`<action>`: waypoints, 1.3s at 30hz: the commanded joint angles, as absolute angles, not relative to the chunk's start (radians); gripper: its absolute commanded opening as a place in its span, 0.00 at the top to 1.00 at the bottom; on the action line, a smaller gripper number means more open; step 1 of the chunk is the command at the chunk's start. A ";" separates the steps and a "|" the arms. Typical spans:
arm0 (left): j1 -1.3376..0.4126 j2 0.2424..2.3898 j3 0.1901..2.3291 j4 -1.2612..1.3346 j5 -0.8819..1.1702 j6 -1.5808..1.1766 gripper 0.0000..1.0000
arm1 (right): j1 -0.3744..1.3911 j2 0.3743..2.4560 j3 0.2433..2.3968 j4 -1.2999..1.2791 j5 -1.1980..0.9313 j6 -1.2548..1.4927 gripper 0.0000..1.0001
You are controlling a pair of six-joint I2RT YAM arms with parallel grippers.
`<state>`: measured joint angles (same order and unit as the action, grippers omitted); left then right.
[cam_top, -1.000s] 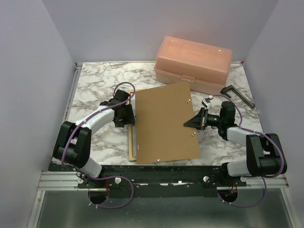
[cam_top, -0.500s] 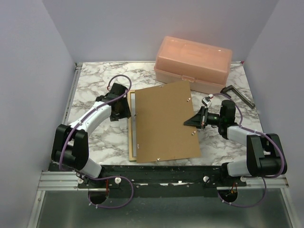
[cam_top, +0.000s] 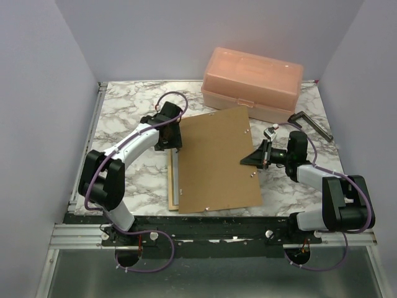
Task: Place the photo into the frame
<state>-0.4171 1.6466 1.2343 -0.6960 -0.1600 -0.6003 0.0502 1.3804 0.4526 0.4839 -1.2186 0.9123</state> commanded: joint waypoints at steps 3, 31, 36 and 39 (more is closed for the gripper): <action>-0.478 1.628 1.209 -0.742 -0.206 -0.652 0.41 | 0.043 1.386 0.488 0.485 -1.231 0.890 0.99; -0.318 1.338 0.967 -0.602 0.031 -0.640 0.35 | 0.043 1.532 0.516 0.576 -1.206 0.905 0.99; -0.312 1.383 0.918 -0.593 0.009 -0.648 0.41 | 0.043 1.573 0.543 0.584 -1.204 0.908 0.99; -0.313 1.415 0.893 -0.567 0.008 -0.655 0.46 | 0.043 1.603 0.556 0.592 -1.201 0.912 0.99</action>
<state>-0.3145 1.3739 0.9287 -0.6060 -0.0067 -0.6518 0.0502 1.5719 0.5106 0.5228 -1.1835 0.8986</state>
